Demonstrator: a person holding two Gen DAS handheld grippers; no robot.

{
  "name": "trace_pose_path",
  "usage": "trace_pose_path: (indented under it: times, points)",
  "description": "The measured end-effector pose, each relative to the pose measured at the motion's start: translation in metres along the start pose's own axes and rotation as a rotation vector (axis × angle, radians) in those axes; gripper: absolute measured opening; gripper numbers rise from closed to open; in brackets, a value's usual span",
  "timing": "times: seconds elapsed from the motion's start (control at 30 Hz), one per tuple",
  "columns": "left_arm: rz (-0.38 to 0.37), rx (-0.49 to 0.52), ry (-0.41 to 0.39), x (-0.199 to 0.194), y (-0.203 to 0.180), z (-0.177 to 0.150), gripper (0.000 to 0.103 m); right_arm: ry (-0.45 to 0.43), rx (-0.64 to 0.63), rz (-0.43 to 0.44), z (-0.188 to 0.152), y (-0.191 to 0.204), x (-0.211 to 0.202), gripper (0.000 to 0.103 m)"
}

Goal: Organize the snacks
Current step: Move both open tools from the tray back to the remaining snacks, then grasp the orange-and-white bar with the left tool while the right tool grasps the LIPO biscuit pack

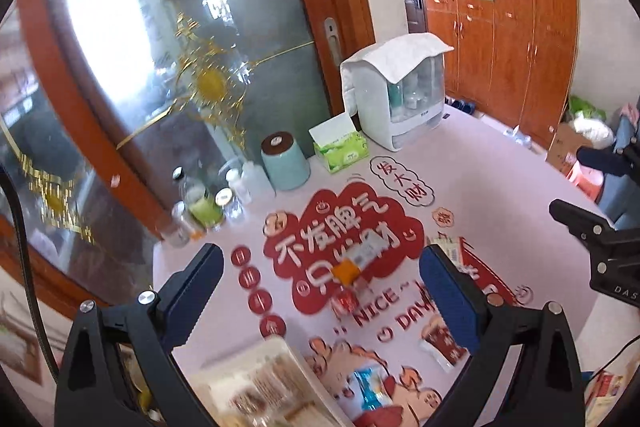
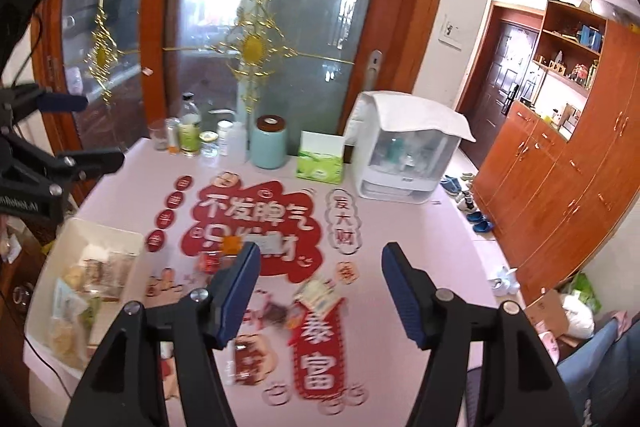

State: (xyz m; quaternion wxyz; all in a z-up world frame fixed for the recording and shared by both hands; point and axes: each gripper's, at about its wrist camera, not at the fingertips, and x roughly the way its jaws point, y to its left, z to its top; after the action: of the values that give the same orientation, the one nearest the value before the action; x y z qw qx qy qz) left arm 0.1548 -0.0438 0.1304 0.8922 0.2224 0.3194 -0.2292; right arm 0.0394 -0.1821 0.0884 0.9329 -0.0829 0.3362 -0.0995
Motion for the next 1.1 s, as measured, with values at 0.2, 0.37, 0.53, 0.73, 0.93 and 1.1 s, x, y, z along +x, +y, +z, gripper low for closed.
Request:
trace_pose_path:
  times: [0.2,0.37,0.53,0.73,0.93,1.1]
  points:
    - [0.061,0.124,0.075,0.088,-0.03,0.034,0.098,0.09,-0.027,-0.024,0.006,-0.034,0.069,0.064]
    - [0.038,0.195,0.225,0.181,-0.051,0.021,0.098,0.21,-0.029,0.019,-0.009,-0.047,0.15,0.064]
    - [-0.009,0.25,0.403,0.273,-0.072,-0.013,0.098,0.315,-0.058,0.104,-0.038,-0.044,0.219,0.064]
    - [-0.082,0.301,0.536,0.348,-0.09,-0.051,0.098,0.425,-0.099,0.223,-0.076,-0.029,0.285,0.064]
    - [-0.132,0.283,0.627,0.403,-0.089,-0.071,0.098,0.485,-0.164,0.326,-0.101,-0.019,0.325,0.064]
    - [-0.175,0.267,0.658,0.426,-0.083,-0.082,0.099,0.513,-0.206,0.4,-0.113,-0.012,0.344,0.064]
